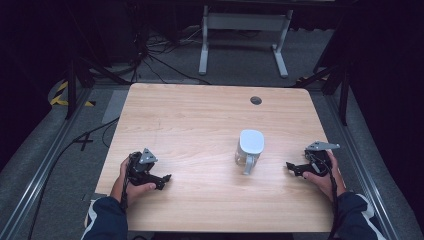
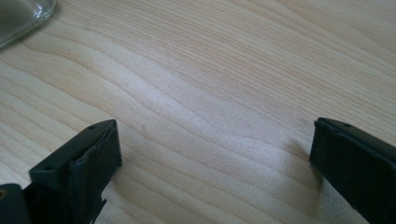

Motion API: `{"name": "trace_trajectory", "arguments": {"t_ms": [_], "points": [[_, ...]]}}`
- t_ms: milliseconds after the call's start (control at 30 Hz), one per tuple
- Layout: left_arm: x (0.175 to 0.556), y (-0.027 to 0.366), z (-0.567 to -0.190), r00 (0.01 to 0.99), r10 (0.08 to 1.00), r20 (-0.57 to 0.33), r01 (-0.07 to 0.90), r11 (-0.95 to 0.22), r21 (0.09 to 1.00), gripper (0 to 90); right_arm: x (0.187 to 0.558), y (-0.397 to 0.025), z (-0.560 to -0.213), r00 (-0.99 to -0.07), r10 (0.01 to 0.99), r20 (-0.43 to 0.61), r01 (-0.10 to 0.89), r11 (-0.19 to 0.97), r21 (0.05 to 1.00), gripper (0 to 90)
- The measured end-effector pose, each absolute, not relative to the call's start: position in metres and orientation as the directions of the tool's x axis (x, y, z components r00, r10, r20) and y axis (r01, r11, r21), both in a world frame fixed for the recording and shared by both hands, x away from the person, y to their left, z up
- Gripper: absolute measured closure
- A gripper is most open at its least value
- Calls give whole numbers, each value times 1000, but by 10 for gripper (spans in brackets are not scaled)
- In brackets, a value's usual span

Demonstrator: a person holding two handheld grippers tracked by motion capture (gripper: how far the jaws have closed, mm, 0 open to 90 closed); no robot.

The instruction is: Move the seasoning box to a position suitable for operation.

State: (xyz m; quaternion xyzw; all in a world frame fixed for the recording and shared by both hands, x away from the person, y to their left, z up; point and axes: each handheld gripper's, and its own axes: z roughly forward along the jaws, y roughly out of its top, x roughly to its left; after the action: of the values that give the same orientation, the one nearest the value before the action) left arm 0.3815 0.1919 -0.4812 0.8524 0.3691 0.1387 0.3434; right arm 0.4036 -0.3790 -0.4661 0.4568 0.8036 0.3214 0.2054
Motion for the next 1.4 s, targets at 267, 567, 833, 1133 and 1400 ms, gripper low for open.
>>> {"name": "trace_trajectory", "arguments": {"t_ms": [267, 567, 833, 1133, 1400], "points": [[377, 194, -481, 689, 724, -11, 532, -496, 686, 4, 402, -376, -461, -531, 847, -37, 579, 394, 714, 264], [376, 193, -481, 683, 730, -19, 541, -488, 685, 4, 380, -360, -404, -676, 736, 33, 376, 306, 874, 705], [380, 189, -481, 695, 719, -21, 531, -493, 689, 1, 370, -297, -356, -819, 572, -33, 206, 347, 915, 889], [385, 180, -481, 702, 712, -19, 527, -501, 686, 1, 374, -254, -365, -850, 519, -91, 182, 451, 874, 898], [384, 175, -478, 699, 715, -24, 528, -494, 691, 78, 381, -254, -373, -848, 520, -98, 188, 469, 863, 899]]}}
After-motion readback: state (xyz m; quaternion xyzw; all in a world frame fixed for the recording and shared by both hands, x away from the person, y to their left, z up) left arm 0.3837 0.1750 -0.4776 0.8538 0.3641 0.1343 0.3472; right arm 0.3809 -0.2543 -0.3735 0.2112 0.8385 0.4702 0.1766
